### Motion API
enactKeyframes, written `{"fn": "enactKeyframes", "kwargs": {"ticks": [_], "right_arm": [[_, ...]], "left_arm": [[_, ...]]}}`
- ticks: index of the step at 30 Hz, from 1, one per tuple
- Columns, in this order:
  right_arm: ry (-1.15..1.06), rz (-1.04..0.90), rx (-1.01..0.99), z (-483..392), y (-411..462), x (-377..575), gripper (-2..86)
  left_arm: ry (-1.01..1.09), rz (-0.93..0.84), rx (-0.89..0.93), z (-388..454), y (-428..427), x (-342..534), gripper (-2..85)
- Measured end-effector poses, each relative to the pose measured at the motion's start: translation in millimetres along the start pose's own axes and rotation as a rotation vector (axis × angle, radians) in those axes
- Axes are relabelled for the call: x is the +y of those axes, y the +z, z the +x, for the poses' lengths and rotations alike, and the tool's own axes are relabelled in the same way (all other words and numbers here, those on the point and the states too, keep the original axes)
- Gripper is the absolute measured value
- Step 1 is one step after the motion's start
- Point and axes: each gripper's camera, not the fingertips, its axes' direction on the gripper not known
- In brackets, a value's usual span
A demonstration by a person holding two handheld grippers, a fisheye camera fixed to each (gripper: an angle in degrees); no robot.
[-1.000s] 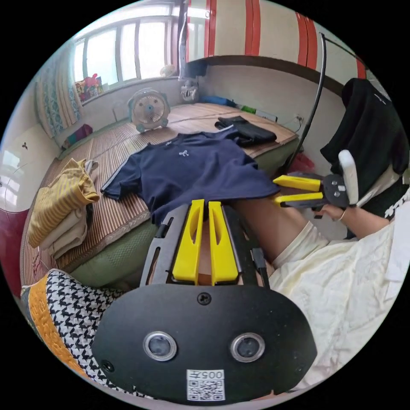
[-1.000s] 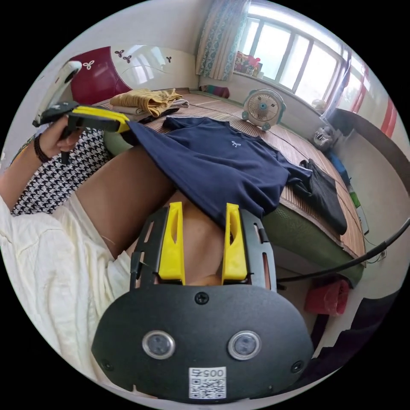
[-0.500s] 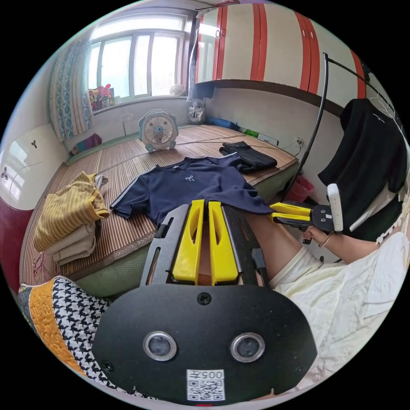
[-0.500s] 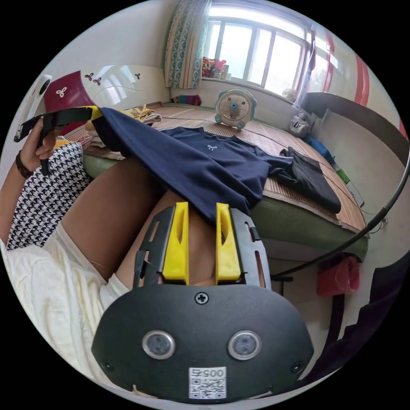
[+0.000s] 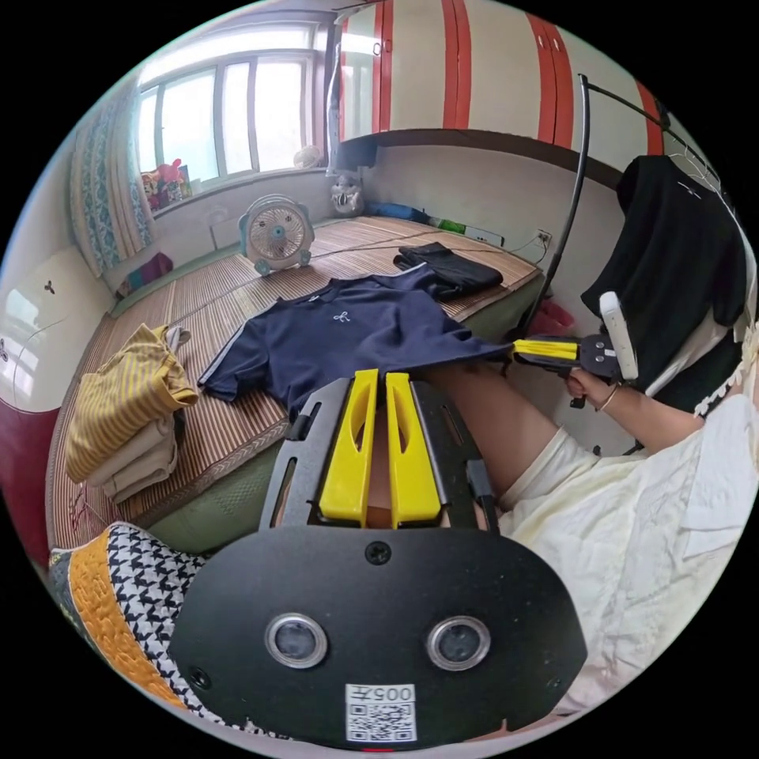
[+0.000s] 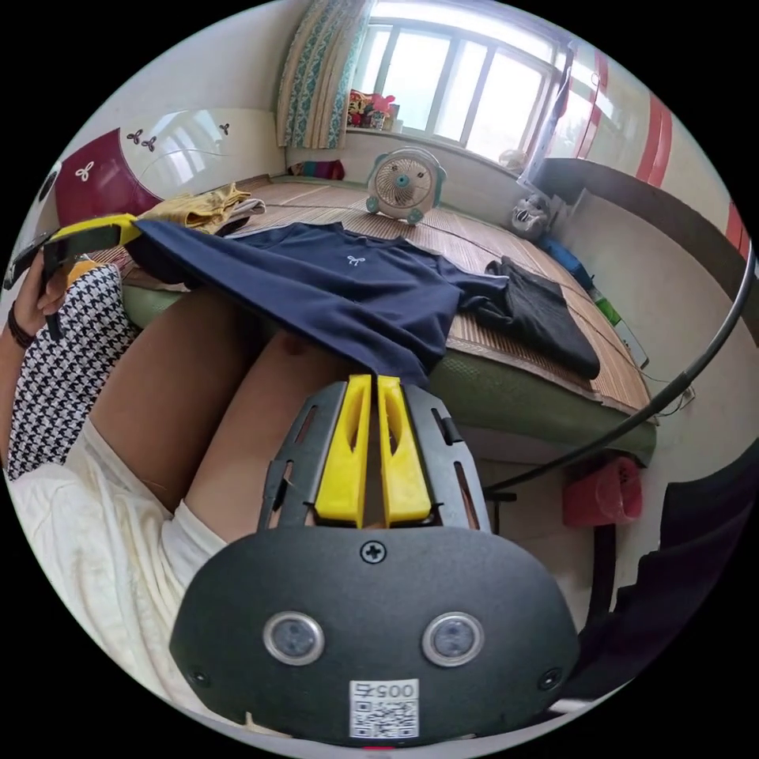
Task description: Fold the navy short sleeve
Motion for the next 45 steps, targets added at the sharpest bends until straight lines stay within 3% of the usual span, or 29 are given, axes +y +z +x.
{"fn": "enactKeyframes", "kwargs": {"ticks": [9, 16, 22, 27, 30, 34, 45], "right_arm": [[-0.109, 0.086, -0.058, 17, -62, 3, 6.8], [-0.169, -0.156, -0.174, 14, -45, 29, 1.3], [-0.076, -0.129, -0.148, 17, -35, 12, -0.8], [-0.032, -0.065, -0.118, -15, -9, -41, -0.9], [0.046, -0.072, -0.100, -31, 15, -72, -1.0], [0.134, -0.112, -0.104, -40, 47, -89, -0.9], [0.161, -0.054, -0.125, -28, 57, -78, -0.9]], "left_arm": [[0.105, -0.087, 0.080, 3, -14, 9, 2.5], [0.124, -0.184, 0.249, -1, -8, 30, 0.0], [-0.036, -0.139, 0.120, -25, 6, 18, -0.6], [-0.130, -0.172, -0.029, -16, 70, -25, -0.6], [-0.075, -0.166, -0.021, -1, 101, -45, -0.6], [-0.163, -0.194, -0.016, -9, 132, -54, -0.6], [-0.220, -0.209, -0.082, -20, 167, -47, -0.4]]}}
